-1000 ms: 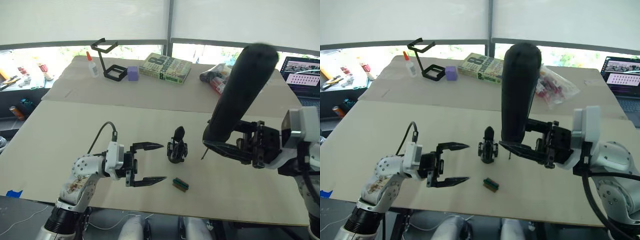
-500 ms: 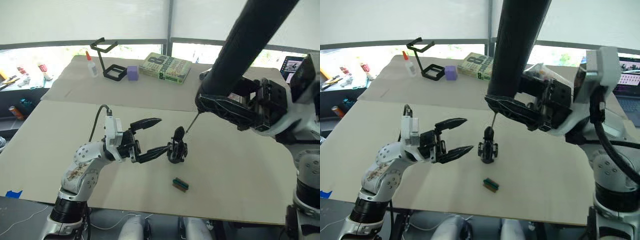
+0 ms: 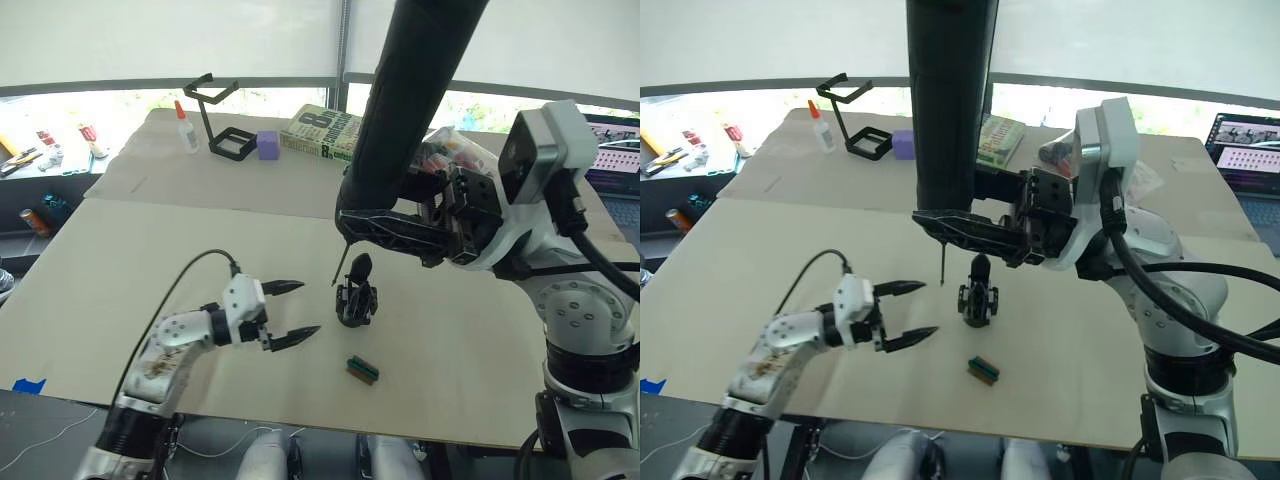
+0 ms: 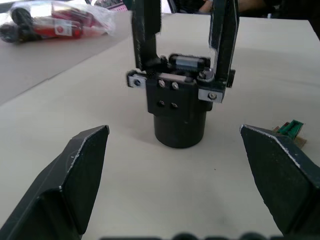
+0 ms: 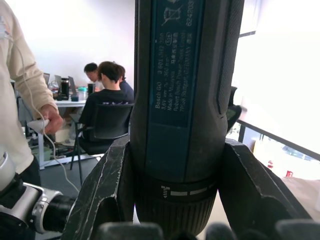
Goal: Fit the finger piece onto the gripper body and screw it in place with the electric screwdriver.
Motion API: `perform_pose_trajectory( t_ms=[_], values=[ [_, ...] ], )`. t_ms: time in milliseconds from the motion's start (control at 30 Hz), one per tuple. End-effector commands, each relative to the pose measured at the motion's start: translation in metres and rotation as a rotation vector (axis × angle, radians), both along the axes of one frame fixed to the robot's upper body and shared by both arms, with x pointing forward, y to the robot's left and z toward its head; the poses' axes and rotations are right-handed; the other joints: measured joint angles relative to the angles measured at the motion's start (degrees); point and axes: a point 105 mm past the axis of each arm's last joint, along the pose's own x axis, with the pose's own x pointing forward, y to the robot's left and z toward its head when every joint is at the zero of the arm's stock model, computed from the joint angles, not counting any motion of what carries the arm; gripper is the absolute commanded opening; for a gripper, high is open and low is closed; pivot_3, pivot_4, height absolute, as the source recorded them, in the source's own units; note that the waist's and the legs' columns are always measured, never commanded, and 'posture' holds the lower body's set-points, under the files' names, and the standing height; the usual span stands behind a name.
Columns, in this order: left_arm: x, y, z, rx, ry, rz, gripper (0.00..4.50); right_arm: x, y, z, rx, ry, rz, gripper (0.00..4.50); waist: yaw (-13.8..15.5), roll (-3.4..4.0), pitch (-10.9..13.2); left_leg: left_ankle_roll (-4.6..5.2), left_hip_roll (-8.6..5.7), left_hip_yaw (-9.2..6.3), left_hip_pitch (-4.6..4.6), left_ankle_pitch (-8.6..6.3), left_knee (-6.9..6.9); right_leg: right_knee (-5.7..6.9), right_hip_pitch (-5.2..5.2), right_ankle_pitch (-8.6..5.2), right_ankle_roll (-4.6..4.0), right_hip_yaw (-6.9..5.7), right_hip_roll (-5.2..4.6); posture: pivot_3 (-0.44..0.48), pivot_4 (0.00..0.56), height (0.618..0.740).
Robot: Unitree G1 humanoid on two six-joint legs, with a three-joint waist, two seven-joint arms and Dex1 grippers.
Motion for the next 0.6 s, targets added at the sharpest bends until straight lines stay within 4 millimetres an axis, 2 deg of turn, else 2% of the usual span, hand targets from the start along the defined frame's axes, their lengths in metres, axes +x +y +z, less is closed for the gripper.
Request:
perform_pose_trajectory(
  t_ms=[33,200,333,600],
  values=[
    [0.003,-0.016,-0.005,0.005,-0.022,-0.031,4.45,-0.007,0.000,0.009,0.012,-0.064,0.023,1.93,-0.05,0.00,0.00,0.00,0.01,0.00,0.01,0.00,-0.01,0.01,-0.01,0.00,0.00,0.00,0.01,0.000,0.150,0.740],
    [0.013,-0.030,-0.017,0.011,-0.020,-0.019,4.45,-0.008,0.000,0.006,0.001,-0.064,0.031,1.93,-0.05,0.00,0.00,-0.04,0.06,-0.03,0.02,0.03,-0.01,0.05,-0.03,0.01,-0.02,-0.01,0.06,0.000,0.150,0.740],
    [0.023,-0.035,-0.017,-0.004,-0.020,0.013,4.45,-0.008,0.000,0.004,-0.005,-0.066,0.032,1.93,-0.09,0.00,0.00,-0.01,0.06,-0.03,0.02,0.01,0.01,0.05,-0.02,0.03,-0.03,0.00,0.02,0.000,0.150,0.740],
    [0.027,-0.056,-0.017,-0.022,-0.007,-0.064,4.45,-0.010,0.000,0.002,-0.018,-0.068,0.016,1.93,-0.06,0.00,0.00,0.13,0.05,-0.04,-0.04,-0.07,0.13,0.04,-0.01,0.06,0.02,-0.01,-0.04,0.000,0.150,0.740]
  ],
)
